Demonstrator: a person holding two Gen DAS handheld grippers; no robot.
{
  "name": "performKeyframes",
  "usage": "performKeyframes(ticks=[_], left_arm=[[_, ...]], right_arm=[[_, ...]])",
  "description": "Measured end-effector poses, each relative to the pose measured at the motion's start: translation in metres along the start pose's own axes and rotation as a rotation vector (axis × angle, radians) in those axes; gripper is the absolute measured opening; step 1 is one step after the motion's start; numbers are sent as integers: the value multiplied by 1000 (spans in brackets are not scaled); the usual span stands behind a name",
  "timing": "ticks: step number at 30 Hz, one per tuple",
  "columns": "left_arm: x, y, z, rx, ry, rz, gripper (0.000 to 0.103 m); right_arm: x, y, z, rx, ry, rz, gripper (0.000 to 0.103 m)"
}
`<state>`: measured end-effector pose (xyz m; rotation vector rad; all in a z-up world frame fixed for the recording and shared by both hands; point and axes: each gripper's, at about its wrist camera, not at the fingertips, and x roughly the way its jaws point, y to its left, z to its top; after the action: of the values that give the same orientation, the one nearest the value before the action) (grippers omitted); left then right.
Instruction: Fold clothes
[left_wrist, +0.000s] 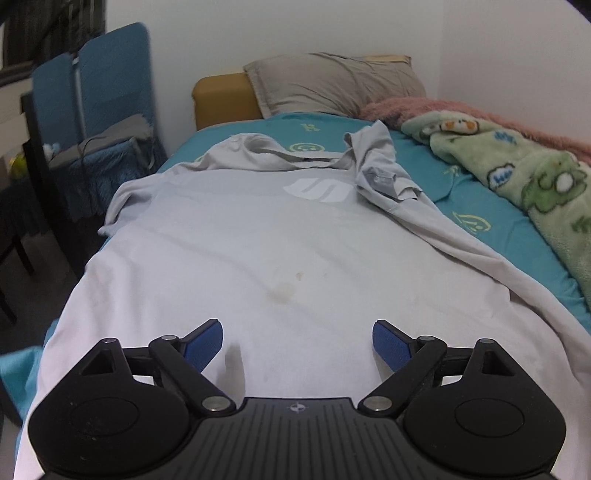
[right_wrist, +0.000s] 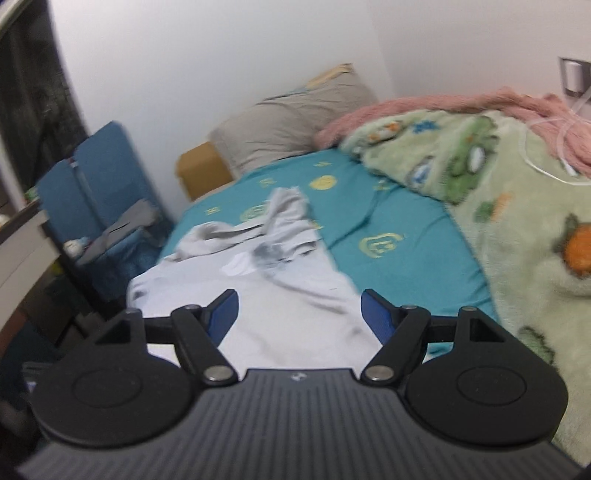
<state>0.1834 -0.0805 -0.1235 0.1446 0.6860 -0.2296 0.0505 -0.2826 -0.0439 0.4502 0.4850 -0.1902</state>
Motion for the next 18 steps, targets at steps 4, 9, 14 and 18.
performKeyframes(ticks=[4,9,14,18], left_arm=[[37,-34,35,136,-48,0,88],[95,-101,84,401,-104,-4,88],[159,-147,109,605,-112,11,80],[199,-167,117,719,-104,-2,71]], right_arm=[[11,-23,6,47,-3,-30,75],[20,-46,15,59,-53,-75,75],[48,-69,14,124,-12,-103,75],[68,-77,8,155,32,-94,75]])
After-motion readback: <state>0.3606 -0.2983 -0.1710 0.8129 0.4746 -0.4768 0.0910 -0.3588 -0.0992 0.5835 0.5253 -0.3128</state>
